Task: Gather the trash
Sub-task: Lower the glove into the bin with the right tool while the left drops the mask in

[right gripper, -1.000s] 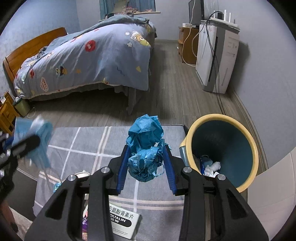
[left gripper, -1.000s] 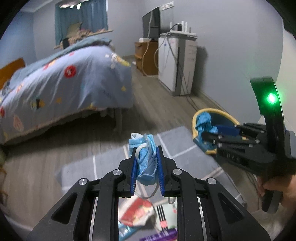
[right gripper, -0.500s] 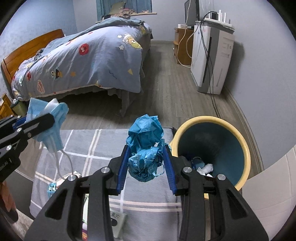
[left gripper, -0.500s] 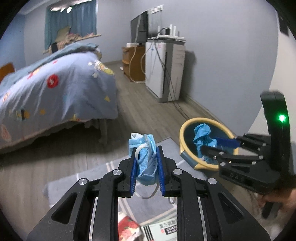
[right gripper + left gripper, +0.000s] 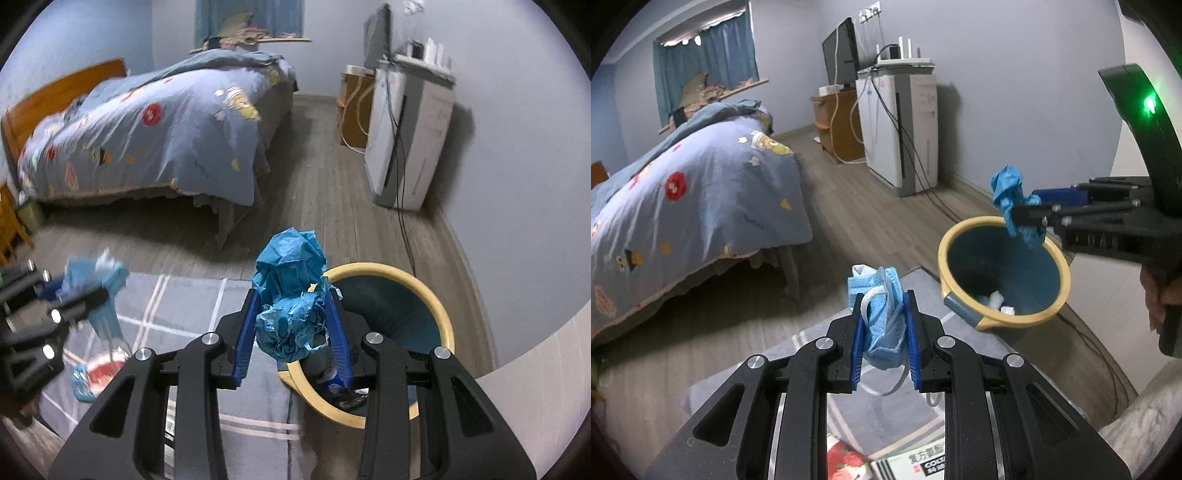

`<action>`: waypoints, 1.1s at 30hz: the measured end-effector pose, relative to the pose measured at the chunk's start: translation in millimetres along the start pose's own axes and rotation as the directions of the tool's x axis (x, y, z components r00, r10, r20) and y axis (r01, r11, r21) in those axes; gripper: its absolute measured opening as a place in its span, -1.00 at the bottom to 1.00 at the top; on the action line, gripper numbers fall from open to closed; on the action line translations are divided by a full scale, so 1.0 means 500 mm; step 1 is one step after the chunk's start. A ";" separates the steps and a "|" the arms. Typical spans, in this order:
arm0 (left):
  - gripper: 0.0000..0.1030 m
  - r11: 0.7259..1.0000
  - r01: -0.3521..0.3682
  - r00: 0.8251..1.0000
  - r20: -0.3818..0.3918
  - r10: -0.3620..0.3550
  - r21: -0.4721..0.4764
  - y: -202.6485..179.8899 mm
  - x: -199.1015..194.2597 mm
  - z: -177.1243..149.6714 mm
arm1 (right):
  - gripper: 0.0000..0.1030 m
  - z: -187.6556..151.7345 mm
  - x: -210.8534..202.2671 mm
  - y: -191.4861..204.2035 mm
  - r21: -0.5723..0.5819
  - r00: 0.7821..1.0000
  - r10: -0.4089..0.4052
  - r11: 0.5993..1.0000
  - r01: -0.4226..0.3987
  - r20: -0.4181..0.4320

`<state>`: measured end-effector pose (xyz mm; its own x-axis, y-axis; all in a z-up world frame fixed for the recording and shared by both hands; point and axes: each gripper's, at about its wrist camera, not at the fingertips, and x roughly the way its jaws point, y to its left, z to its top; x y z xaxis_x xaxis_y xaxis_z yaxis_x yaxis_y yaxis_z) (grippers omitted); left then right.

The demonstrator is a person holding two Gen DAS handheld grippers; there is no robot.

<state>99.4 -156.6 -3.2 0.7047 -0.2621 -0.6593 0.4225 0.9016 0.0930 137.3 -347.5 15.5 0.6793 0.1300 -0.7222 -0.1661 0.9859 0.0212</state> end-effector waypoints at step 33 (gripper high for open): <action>-0.58 0.972 0.221 0.971 -0.115 -0.211 0.081 -0.235 0.274 0.092 | -0.30 -0.037 0.102 -0.298 0.363 0.989 -0.067 0.925 0.113 -0.135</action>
<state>172.8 -314.2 -70.0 0.5291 -0.4053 -0.7455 0.6127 0.7903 0.0053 183.3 -489.9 -37.3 0.5865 0.0478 -0.8086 0.1824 0.9648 0.1893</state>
